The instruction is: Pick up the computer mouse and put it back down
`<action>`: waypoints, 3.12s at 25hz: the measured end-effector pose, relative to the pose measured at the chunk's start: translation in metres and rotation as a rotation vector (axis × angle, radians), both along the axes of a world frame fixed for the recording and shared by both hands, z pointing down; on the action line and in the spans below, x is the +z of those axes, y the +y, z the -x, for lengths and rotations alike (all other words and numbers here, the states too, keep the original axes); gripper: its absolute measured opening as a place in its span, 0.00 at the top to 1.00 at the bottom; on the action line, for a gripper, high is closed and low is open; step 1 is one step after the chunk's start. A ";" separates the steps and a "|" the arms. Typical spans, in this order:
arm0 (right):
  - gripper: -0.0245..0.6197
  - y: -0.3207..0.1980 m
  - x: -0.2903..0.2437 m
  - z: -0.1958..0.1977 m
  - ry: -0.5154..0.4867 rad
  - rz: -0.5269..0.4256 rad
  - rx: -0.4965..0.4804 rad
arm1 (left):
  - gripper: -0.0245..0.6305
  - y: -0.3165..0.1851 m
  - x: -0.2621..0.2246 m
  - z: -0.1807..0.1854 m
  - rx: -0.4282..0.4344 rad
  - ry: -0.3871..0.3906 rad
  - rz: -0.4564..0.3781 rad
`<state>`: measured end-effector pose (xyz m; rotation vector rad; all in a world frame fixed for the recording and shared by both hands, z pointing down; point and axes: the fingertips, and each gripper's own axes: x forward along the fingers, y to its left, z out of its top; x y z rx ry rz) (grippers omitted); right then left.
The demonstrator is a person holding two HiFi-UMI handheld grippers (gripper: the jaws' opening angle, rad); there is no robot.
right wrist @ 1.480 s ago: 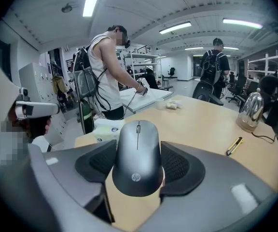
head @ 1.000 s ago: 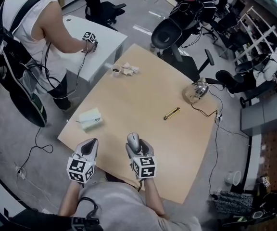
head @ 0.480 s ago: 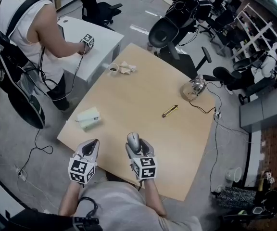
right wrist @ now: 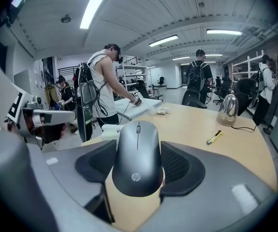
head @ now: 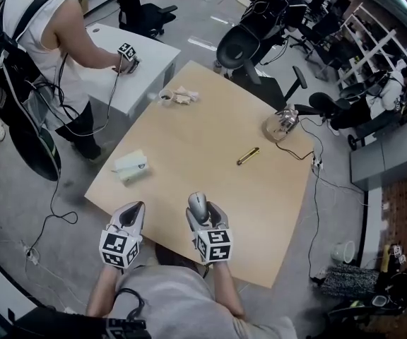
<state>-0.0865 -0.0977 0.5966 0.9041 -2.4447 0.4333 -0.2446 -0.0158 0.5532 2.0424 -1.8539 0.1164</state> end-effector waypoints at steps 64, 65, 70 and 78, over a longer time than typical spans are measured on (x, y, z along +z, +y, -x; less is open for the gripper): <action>0.51 -0.061 0.038 -0.372 0.060 0.036 0.461 | 0.93 -0.078 0.014 -0.287 0.309 -0.022 0.049; 0.51 -0.066 0.039 -0.375 0.061 0.040 0.458 | 0.93 -0.081 0.015 -0.289 0.303 -0.022 0.055; 0.51 -0.088 0.053 -0.385 0.067 0.065 0.433 | 0.93 -0.094 0.023 -0.298 0.267 -0.026 0.079; 0.51 -0.125 0.079 -0.398 0.117 0.080 0.363 | 0.93 -0.106 0.030 -0.308 0.193 -0.033 0.110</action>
